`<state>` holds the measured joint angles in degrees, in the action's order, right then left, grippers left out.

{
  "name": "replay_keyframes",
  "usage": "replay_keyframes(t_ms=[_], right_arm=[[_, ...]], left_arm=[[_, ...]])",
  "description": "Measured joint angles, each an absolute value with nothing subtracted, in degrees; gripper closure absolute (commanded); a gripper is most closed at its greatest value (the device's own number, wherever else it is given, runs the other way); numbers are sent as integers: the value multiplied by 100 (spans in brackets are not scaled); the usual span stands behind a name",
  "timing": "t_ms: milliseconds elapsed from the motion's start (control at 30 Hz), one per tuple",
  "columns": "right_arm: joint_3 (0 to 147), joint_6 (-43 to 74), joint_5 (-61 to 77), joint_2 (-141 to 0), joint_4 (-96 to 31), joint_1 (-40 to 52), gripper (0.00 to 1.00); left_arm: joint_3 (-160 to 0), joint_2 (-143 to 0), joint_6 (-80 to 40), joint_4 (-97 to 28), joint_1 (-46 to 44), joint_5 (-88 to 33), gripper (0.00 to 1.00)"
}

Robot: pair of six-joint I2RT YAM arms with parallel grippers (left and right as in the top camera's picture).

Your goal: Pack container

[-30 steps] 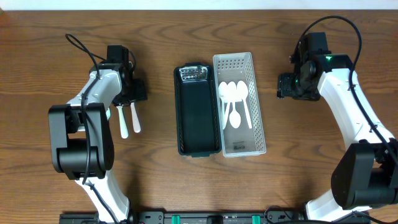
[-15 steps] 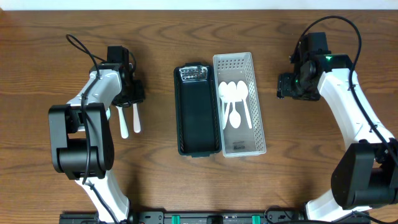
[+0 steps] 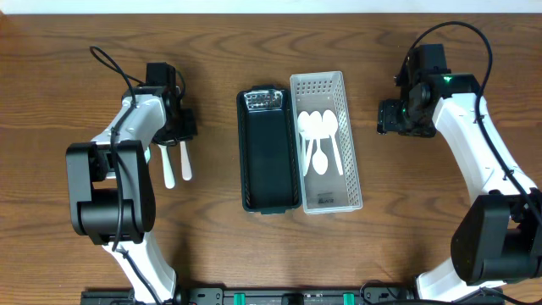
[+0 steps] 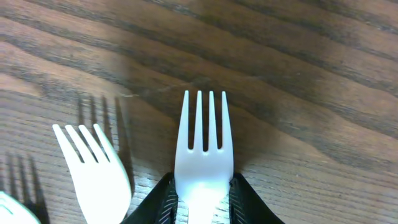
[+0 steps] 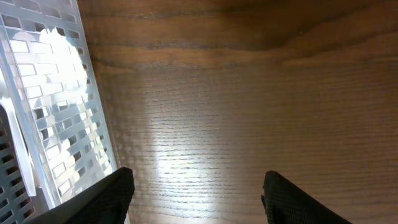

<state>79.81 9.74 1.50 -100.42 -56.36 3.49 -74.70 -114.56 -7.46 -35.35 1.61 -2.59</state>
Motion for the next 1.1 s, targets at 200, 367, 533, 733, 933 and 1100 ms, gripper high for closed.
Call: replay_keyframes(t_ms=[200,367,533,733,933,1100], right_arm=[[7981,950,148,-10042,-5629,349,30],[7981,937,148,-10042,-5590,349,30],[7981,937,148,-10042,-5581,349,30],[7981,937,148,-10042,-5583,349,30],[7981,937,148,-10042,-5588,349,30],[7981,937,148,-10042,-5601,349,30]], left_arm=[[-7474,-11100,-746,-3671,108,-176,92],[-7730,-10099,-749,-3944,-287,-106,92],[-7977,-9096,-746,-3929,-1011,60,92],[-7999,-9002,-709,-4029,-1096,270,67],[-7996,-9651,-760,-3879,-902,344,39],[-7996,-10383,-965,-3780,-749,349,38]])
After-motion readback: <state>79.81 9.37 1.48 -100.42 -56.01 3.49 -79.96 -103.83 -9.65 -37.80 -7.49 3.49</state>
